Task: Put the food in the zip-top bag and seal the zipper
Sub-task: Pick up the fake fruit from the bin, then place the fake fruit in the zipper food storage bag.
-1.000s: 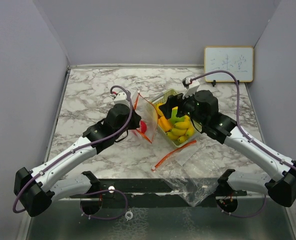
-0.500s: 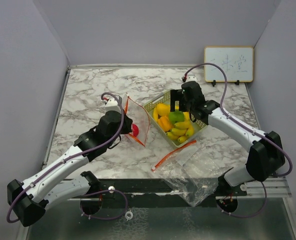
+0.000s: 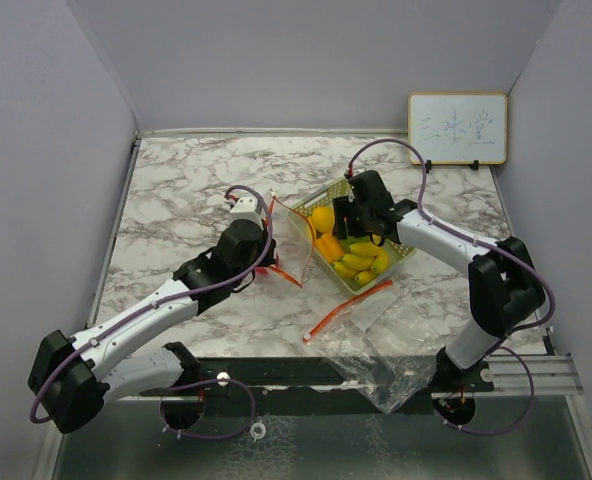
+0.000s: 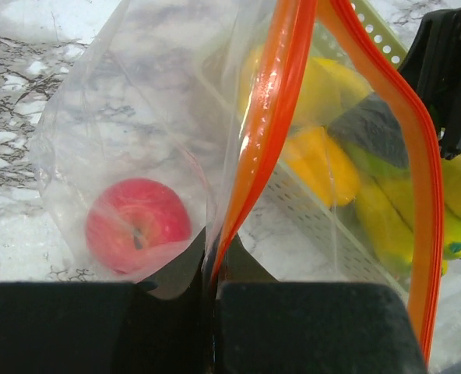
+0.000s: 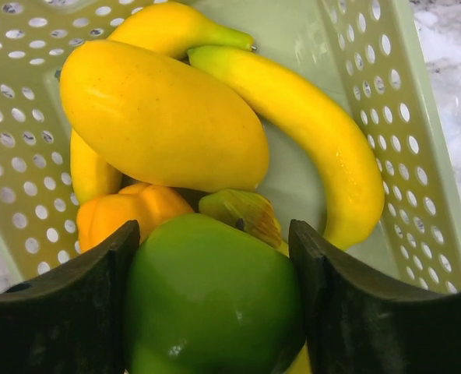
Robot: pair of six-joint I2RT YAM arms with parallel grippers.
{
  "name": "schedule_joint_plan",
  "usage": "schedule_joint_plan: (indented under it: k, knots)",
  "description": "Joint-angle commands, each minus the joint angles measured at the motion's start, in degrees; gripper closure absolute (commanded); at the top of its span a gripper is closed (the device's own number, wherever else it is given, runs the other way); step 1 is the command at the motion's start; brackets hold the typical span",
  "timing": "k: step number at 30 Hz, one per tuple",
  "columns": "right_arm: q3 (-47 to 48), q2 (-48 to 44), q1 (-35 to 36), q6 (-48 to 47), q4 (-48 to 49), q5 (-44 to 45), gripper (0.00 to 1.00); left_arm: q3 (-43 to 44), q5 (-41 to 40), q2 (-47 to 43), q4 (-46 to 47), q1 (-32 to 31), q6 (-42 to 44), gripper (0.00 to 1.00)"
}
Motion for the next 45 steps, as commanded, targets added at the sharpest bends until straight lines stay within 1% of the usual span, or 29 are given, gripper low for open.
schedule_joint_plan:
  k: [1, 3, 5, 7, 11, 13, 16, 17, 19, 22, 27, 31, 34, 35, 38, 40, 42, 43, 44, 45]
  knots:
    - [1.4, -1.9, 0.0, -0.6, -0.2, 1.9, 0.67, 0.3, 1.4, 1.0, 2.6, 0.1, 1.6, 1.0]
    - [2.0, -4.5, 0.0, -1.3, -0.3, 2.3, 0.76, 0.4, 1.2, 0.8, 2.6, 0.1, 1.8, 1.0]
    - [2.5, -7.9, 0.0, -2.3, 0.3, 1.3, 0.78, 0.6, 0.9, 0.8, 2.5, 0.2, 2.0, 1.0]
    - [2.6, -12.2, 0.0, -3.8, 1.9, -2.0, 0.78, 0.9, 0.4, 0.8, 2.0, 0.1, 2.3, 1.0]
    - [2.3, -19.1, 0.0, -5.6, 5.7, -16.0, 0.78, 1.3, -0.1, 0.9, 1.5, 0.2, 2.7, 1.0]
    - [1.2, -21.9, 0.1, -5.0, 9.0, -25.6, 0.78, 1.4, -0.2, 1.2, 1.5, 0.2, 2.8, 1.0]
    - [-0.5, -23.4, 0.6, -2.0, 14.5, -40.0, 0.78, 1.7, -0.1, 1.5, 1.5, 0.3, 3.0, 1.0]
    - [-1.2, -23.5, 1.1, -0.8, 16.6, -43.4, 0.78, 2.0, 0.0, 1.7, 1.4, 0.4, 2.9, 1.0]
    - [-2.7, -23.2, 2.9, 1.9, 21.1, -46.8, 0.78, 2.4, 0.4, 2.1, 1.5, 0.3, 3.0, 1.0]
    - [-4.3, -21.6, 5.6, 5.3, 26.8, -47.4, 0.78, 3.2, 1.4, 2.6, 1.5, 0.3, 2.7, 1.0]
    - [-5.5, -17.6, 8.3, 10.0, 33.0, -43.5, 0.78, 4.3, 3.5, 2.4, 1.3, 0.3, 1.7, 1.0]
    - [-5.6, -14.7, 10.0, 12.1, 33.3, -34.2, 0.74, 4.9, 4.6, 1.6, 0.7, 0.3, 1.0, 1.0]
    - [-3.9, -12.6, 11.4, 11.1, 28.4, -22.3, 0.73, 5.0, 6.2, 0.5, 0.5, 0.3, 0.1, 1.0]
    - [-3.2, -12.0, 12.0, 10.7, 26.3, -17.6, 0.69, 4.9, 6.8, 0.1, 0.6, 0.3, -0.3, 1.0]
    - [0.0, -9.7, 13.2, 9.7, 19.8, -8.3, 0.47, 4.3, 8.5, -0.9, 0.9, 0.4, -1.5, 1.0]
    - [1.4, -8.9, 14.2, 9.0, 17.6, -5.1, 0.31, 3.8, 9.4, -1.1, 1.5, 0.4, -2.1, 1.0]
    - [1.5, -9.3, 14.9, 8.7, 17.4, -3.4, 0.16, 3.8, 9.8, -0.8, 1.5, 0.4, -2.4, 1.0]
    - [1.4, -9.8, 15.0, 8.4, 17.6, -3.1, 0.03, 3.9, 9.8, -0.6, 1.3, 0.4, -2.4, 1.0]
    - [1.4, -10.2, 15.2, 7.9, 17.7, -2.9, 0.0, 4.0, 9.5, -0.5, 1.0, 0.4, -2.4, 1.0]
    - [1.5, -10.8, 15.1, 7.3, 17.7, -2.8, 0.01, 4.0, 9.1, -0.3, 0.7, 0.4, -2.3, 1.0]
